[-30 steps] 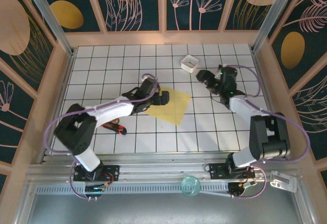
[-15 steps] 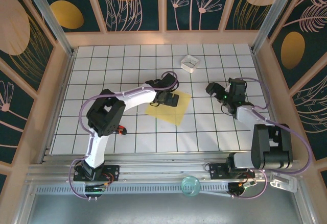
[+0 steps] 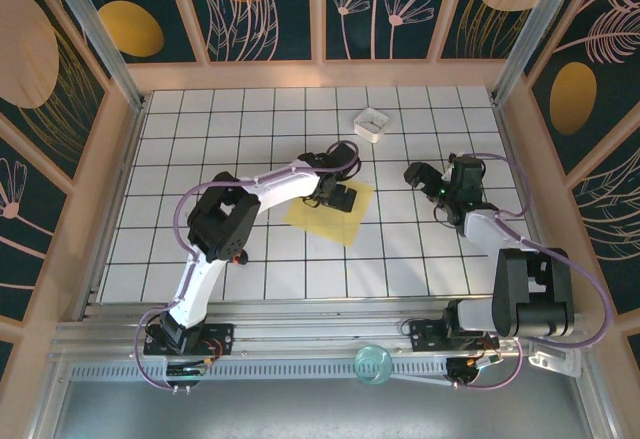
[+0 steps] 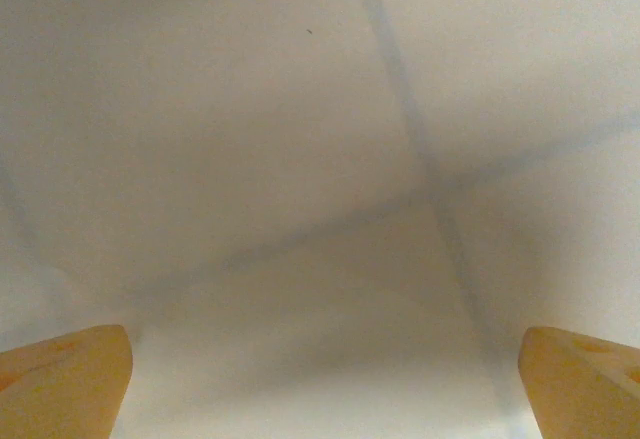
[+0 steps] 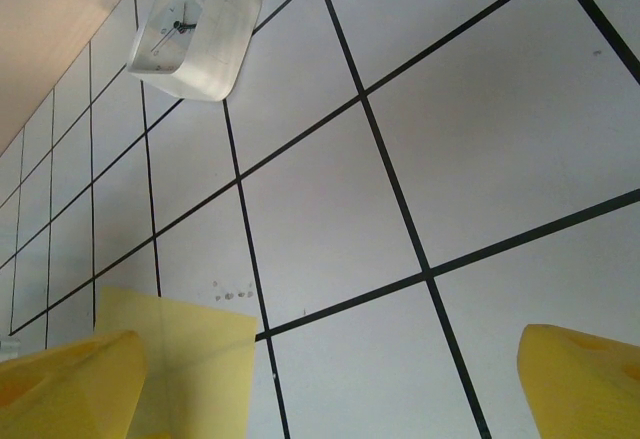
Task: Fold a paper plane with a square sheet of paper (pick it up from the middle)
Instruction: First fold in half a square sheet of paper at the center of the table.
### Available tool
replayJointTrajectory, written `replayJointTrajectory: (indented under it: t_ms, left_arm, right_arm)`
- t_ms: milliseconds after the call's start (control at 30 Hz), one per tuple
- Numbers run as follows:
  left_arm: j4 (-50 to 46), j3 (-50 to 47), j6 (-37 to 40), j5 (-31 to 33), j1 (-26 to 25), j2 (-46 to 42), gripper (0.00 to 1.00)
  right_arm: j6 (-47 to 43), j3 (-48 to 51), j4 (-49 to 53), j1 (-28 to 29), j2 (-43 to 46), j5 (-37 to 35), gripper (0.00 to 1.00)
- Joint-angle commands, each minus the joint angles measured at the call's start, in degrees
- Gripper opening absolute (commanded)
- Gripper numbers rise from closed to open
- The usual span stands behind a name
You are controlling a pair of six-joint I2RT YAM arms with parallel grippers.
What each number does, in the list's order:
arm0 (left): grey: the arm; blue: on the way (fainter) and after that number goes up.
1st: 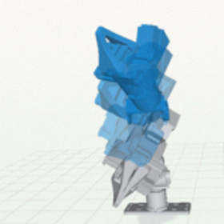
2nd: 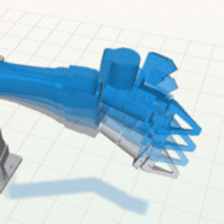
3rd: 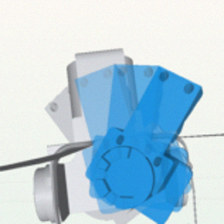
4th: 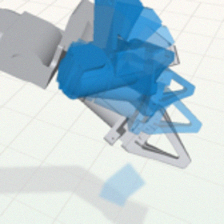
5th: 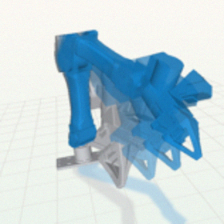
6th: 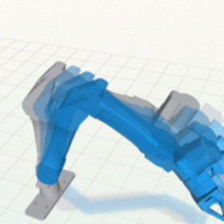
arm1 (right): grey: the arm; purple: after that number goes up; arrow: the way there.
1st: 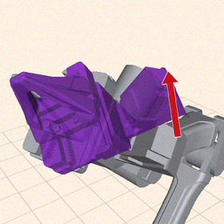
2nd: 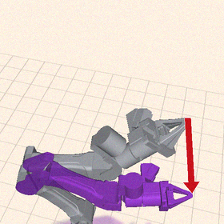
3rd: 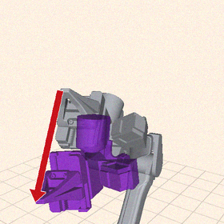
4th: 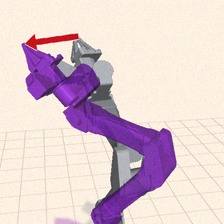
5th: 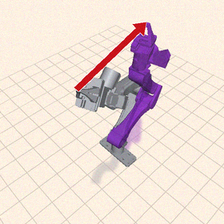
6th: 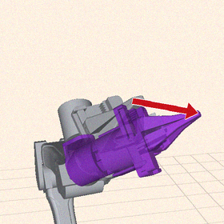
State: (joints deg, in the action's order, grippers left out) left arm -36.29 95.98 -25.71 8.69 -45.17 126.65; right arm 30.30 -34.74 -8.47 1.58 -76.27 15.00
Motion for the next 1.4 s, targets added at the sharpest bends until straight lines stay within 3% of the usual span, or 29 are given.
replayJointTrajectory:
  t_ms: [0,1000,1367]
  left_arm:
    - [-3.3,1.7,1.0,-1.4,-0.6,1.1,0.99]
    - [1.1,-3.4,1.8,-5.8,-0.7,2.3,0.95]
    - [4.5,-5.0,0.5,-8.2,-0.7,0.5,0.83]
  right_arm:
    - [-0.8,0.9,-1.5,-0.4,1.5,0.3,0.96]
    - [-0.9,1.3,-0.1,-0.6,3.1,-1.6,0.96]
    - [-1.0,1.3,0.4,-0.7,3.1,-1.9,0.96]
